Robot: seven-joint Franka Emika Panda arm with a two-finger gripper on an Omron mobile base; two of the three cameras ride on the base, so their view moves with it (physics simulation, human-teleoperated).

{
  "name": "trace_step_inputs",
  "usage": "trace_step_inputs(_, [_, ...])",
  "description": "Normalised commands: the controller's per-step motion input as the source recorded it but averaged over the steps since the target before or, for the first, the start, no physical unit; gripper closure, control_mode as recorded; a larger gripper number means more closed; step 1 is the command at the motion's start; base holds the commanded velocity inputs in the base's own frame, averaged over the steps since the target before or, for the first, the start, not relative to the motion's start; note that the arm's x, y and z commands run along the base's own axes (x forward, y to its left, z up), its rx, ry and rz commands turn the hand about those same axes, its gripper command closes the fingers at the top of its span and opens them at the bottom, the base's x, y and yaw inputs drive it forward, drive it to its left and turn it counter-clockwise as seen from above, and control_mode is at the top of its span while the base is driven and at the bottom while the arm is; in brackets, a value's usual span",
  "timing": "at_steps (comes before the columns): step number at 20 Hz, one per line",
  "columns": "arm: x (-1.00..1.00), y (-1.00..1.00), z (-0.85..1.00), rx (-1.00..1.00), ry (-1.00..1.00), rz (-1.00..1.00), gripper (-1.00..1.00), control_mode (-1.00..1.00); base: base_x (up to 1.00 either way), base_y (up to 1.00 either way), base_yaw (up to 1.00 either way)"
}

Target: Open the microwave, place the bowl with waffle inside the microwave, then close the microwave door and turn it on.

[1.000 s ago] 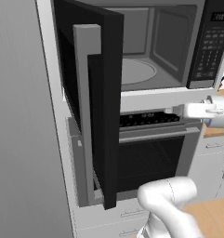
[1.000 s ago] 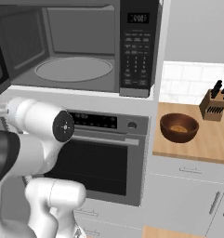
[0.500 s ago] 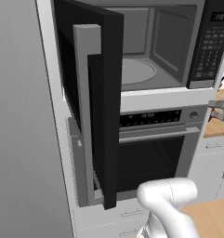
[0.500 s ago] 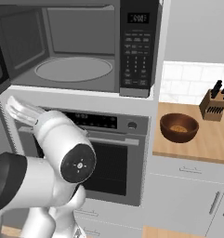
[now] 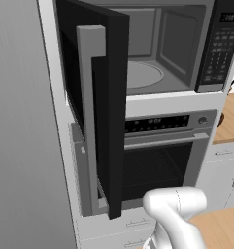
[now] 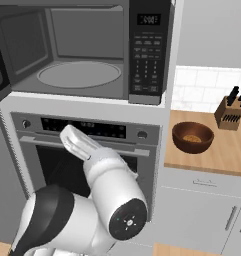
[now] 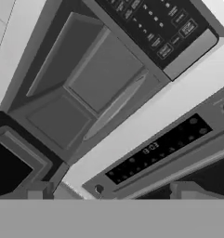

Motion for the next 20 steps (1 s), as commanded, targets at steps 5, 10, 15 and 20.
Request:
trace_step_inputs(5, [0.26, -1.00, -0.47, 0.05, 0.16, -0.15, -1.00, -1.00, 0.00, 0.00, 0.00])
trace_step_inputs(10, [0.46, -1.00, -0.51, 0.00, 0.19, -0.13, -1.00, -1.00, 0.00, 0.00, 0.00])
trace_step_inputs(15, [0.54, -1.00, -0.54, 0.04, 0.19, -0.01, -1.00, -1.00, 0.00, 0.00, 0.00])
trace_step_inputs(20, [0.83, -0.90, -0.67, 0.00, 0.18, 0.00, -1.00, -1.00, 0.00, 0.00, 0.00])
